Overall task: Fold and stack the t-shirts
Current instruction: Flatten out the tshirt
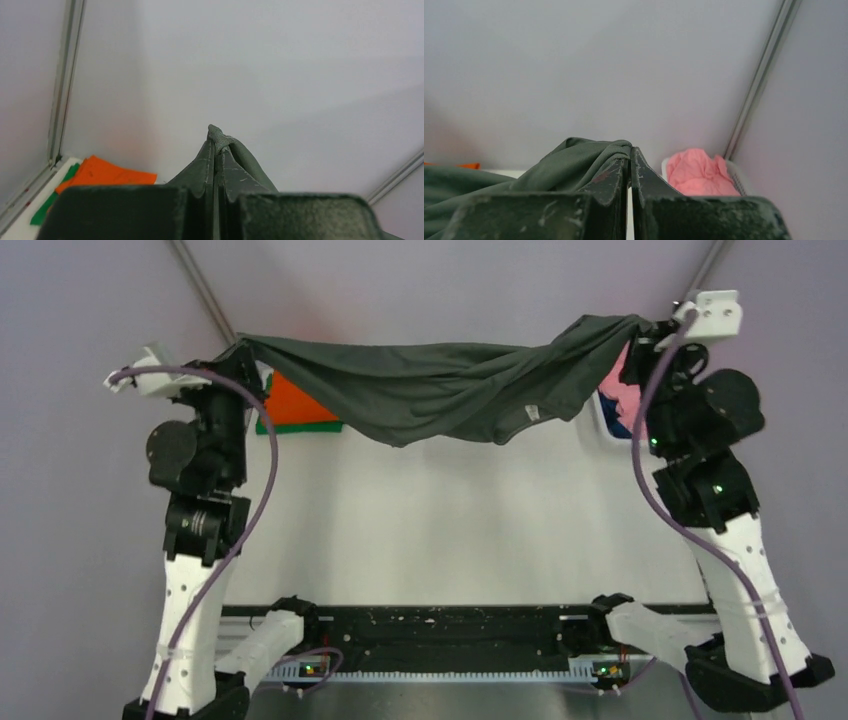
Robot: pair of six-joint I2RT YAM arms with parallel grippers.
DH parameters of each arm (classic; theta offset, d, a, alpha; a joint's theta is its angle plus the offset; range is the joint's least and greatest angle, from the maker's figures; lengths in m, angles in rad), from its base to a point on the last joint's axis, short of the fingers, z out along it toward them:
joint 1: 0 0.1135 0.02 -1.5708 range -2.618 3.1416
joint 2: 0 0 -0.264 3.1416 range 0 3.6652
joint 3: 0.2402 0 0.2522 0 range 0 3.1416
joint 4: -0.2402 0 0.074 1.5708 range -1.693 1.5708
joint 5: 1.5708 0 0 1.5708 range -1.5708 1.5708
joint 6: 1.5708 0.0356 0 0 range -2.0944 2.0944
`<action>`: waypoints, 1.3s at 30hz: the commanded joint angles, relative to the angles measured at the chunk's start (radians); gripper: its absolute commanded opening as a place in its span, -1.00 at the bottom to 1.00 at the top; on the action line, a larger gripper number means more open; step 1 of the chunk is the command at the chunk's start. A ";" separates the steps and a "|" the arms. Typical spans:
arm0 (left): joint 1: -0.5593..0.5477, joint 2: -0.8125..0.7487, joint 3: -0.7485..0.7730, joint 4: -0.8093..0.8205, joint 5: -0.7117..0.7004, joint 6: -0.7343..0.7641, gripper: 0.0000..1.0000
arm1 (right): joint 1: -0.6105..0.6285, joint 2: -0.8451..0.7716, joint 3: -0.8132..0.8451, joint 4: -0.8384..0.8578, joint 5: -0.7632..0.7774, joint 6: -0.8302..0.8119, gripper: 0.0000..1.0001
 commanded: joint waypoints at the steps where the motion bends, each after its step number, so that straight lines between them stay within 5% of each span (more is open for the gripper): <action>1: -0.002 -0.097 0.040 0.080 0.038 0.071 -1.00 | -0.007 -0.108 0.114 -0.016 -0.164 -0.056 -1.00; 6: -0.002 -0.142 0.033 0.080 0.057 0.070 -1.00 | -0.007 -0.168 0.115 -0.034 -0.253 -0.053 -1.00; 11: -0.001 -0.049 0.040 0.018 0.057 0.031 -1.00 | -0.007 -0.138 0.036 -0.024 -0.179 -0.060 -1.00; 17: 0.000 0.206 0.021 -0.169 -0.039 -0.063 -1.00 | -0.012 -0.029 -0.191 0.039 -0.104 -0.044 -1.00; 23: 0.018 0.597 -0.049 -0.283 0.026 -0.135 -0.69 | -0.149 0.235 -0.491 0.170 -0.385 0.185 -0.99; 26: 0.027 0.813 0.070 -0.483 0.102 -0.188 0.11 | -0.159 0.432 -0.491 0.122 -0.349 0.214 0.06; 28: 0.019 0.885 0.162 -0.565 0.129 -0.184 0.31 | -0.159 0.501 -0.442 0.059 -0.257 0.256 0.46; 30: 0.008 0.881 0.158 -0.561 0.144 -0.173 0.93 | -0.159 0.498 -0.429 0.058 -0.183 0.274 0.84; 39: -0.122 0.653 -0.096 -0.597 0.207 -0.155 0.97 | -0.159 0.323 -0.507 0.084 -0.144 0.397 0.97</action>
